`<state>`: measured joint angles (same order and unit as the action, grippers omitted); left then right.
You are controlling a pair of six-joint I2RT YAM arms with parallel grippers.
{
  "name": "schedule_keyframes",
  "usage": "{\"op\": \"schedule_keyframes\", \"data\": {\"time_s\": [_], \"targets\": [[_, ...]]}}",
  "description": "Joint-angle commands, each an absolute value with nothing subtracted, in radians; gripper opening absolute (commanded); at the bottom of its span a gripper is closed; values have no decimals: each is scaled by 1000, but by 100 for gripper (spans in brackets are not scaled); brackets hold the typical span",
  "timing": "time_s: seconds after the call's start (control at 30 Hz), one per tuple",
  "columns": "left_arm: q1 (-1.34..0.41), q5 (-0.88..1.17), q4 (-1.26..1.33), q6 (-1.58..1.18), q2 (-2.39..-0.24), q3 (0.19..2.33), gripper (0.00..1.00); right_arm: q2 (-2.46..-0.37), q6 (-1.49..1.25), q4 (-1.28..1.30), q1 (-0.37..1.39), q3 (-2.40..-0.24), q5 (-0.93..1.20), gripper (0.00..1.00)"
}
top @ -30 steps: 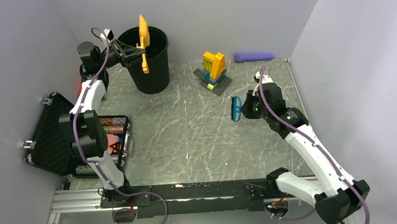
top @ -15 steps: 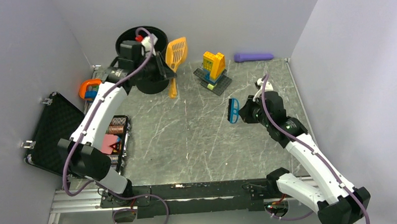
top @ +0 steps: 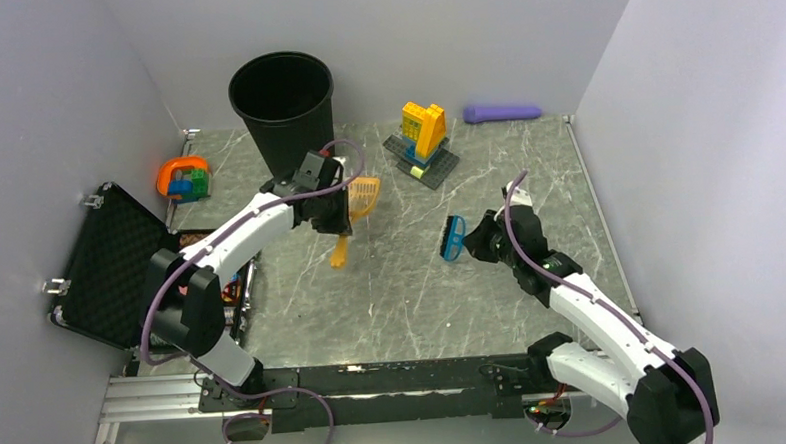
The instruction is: Sweep away the paper scraps from the table
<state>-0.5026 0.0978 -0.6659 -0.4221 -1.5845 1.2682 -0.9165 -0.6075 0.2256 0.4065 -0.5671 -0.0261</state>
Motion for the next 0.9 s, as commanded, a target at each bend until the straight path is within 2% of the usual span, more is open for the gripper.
{"op": "schedule_keyframes", "data": {"time_s": [0.0, 0.2, 0.4, 0.47, 0.5, 0.53, 0.57, 0.6, 0.63, 0.67, 0.87], "targets": [[-543, 9, -561, -389, -1596, 1247, 0, -968, -682, 33, 394, -574, -40, 0], [-567, 3, -527, -379, -1647, 1218, 0, -1094, -750, -81, 336, -615, 62, 0], [-572, 3, -501, -379, -1658, 1199, 0, -1226, -897, -315, 247, -610, 304, 0], [-573, 3, -503, -377, -1659, 1199, 0, -1278, -958, -412, 212, -596, 396, 5], [-574, 3, -503, -375, -1658, 1197, 0, -1305, -989, -459, 190, -592, 434, 15], [-574, 3, -503, -373, -1657, 1195, 0, -1332, -1015, -468, 175, -596, 464, 35], [-574, -20, -502, -372, -1657, 1191, 0, -1353, -1031, -437, 162, -606, 479, 68], [-575, -27, -503, -370, -1656, 1189, 0, -1368, -1029, -389, 152, -622, 477, 94], [-575, -31, -503, -368, -1654, 1186, 0, -1375, -1008, -329, 147, -639, 462, 99], [-574, -33, -503, -366, -1653, 1183, 0, -1373, -965, -253, 145, -662, 427, 100], [-582, -39, -496, -360, -1665, 1183, 0, -1214, -832, -59, 131, -651, 269, 100]]}}
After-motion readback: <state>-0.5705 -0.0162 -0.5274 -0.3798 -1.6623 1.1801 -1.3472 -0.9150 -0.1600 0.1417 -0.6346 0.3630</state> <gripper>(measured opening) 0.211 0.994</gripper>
